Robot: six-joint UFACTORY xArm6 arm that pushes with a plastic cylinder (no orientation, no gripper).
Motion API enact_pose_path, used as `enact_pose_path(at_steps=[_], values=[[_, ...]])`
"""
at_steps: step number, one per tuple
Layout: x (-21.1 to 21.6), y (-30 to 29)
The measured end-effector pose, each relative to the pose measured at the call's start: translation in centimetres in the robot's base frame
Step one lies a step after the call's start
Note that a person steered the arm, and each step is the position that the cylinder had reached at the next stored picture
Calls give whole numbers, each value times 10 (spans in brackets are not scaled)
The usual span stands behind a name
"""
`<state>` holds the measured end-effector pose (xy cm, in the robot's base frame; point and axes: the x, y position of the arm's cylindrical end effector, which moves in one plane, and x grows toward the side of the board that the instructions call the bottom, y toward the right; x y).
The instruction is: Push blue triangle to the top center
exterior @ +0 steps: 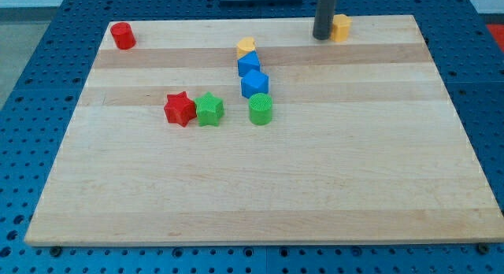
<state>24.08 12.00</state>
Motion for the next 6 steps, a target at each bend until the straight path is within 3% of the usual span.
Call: enact_pose_path(at_steps=[2,3,4,5,6], values=[[-12,26],[-12,17],[-9,-31],[37,-47],[44,-47]])
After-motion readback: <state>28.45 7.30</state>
